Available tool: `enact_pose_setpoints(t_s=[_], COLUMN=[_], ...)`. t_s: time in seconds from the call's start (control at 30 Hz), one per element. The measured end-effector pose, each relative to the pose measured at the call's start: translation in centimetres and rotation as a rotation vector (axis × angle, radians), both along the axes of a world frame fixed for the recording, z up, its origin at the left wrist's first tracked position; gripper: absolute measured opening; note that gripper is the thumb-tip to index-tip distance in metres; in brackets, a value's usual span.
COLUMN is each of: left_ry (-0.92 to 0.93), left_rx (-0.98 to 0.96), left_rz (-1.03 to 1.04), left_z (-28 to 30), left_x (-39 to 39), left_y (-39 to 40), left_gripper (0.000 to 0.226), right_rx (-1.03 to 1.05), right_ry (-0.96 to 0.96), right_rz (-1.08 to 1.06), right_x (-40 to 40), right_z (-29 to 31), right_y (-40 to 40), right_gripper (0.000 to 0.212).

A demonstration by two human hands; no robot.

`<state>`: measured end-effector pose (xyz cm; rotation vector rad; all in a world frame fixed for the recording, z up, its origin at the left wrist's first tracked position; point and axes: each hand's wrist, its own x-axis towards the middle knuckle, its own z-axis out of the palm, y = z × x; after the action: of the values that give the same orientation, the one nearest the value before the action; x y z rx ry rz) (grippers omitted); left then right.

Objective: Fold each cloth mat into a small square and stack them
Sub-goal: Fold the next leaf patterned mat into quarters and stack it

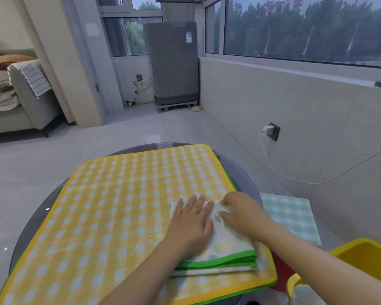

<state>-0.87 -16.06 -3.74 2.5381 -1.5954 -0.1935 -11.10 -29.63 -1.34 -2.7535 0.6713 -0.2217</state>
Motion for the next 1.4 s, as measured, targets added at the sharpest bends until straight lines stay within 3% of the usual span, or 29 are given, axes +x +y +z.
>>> enact_pose_setpoints(t_s=[0.07,0.23,0.4,0.57,0.8,1.1,1.2,1.4], left_ry=[-0.031,-0.049,-0.022,0.041,0.046,0.435,0.500,0.879], left_rx=[0.020,0.039,0.018,0.034,-0.136,-0.172,-0.280,-0.642], left_rz=[-0.002,0.032,0.097,0.173,0.254,0.422,0.449,0.433], left_z=[-0.3,-0.4,-0.6,-0.2,0.6,3.9,5.0,9.1], left_x=[0.1,0.3,0.9,2.4,3.8,5.8,5.2,2.2], left_y=[0.1,0.3,1.0,2.7,2.6,1.2,1.1,0.2], left_gripper=[0.057,0.057,0.060,0.058,0.043,0.022,0.022,0.012], right_rx=[0.042,-0.055,-0.060,-0.049,-0.093,0.311,0.403,0.807], right_ry=[0.009,0.132,0.201,0.202,0.030,0.075,-0.003,-0.340], right_rz=[0.009,0.024,-0.008,-0.023,-0.062,-0.083,-0.130,-0.192], right_x=[-0.1,-0.3,-0.2,-0.3,0.0,0.9,0.2,-3.8], right_z=[-1.1,-3.3,-3.3,-3.0,-1.2,2.1,3.1,7.5], right_y=[0.5,0.9,0.8,0.9,-0.2,-2.4,-2.8,-3.3], right_gripper=[0.044,0.091,0.062,0.058,0.041,0.012,0.012,0.007])
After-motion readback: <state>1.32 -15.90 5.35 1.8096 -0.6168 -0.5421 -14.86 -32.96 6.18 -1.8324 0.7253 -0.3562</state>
